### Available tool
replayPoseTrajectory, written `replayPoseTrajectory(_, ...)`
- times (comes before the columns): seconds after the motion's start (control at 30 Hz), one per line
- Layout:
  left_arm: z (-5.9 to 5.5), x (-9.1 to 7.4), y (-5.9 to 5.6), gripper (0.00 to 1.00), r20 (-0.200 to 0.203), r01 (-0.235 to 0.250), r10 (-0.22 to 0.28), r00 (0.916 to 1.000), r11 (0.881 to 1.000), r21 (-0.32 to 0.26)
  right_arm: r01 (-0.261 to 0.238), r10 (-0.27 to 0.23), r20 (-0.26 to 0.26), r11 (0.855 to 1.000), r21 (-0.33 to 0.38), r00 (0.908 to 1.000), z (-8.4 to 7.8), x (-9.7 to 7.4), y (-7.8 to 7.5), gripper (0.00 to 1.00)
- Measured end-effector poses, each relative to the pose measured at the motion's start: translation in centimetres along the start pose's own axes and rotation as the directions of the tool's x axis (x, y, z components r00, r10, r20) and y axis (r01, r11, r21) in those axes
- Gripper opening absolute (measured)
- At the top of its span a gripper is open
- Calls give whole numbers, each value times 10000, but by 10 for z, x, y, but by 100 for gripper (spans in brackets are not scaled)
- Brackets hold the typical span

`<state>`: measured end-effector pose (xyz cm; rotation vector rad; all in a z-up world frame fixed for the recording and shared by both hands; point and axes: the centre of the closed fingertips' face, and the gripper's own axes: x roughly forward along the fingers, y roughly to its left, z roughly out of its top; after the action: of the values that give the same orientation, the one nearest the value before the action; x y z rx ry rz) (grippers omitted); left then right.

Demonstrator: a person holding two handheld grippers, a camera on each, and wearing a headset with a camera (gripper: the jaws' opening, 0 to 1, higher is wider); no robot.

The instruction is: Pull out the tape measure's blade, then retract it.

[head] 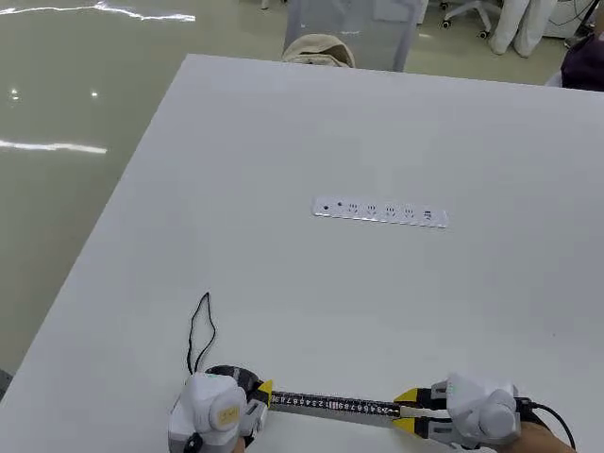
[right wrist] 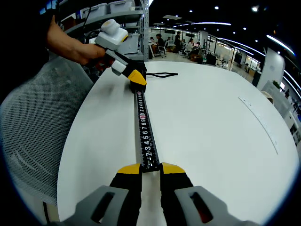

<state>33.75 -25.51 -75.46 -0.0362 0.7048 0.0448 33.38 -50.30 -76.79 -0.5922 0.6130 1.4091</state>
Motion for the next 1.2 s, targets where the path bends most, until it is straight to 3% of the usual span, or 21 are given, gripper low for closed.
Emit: replayPoseTrajectory(1.2, 0, -2, 4, 65, 27, 525, -524, 9986, 9968, -603, -64, 67, 226, 9999, -135, 9997, 15, 9, -1, 13)
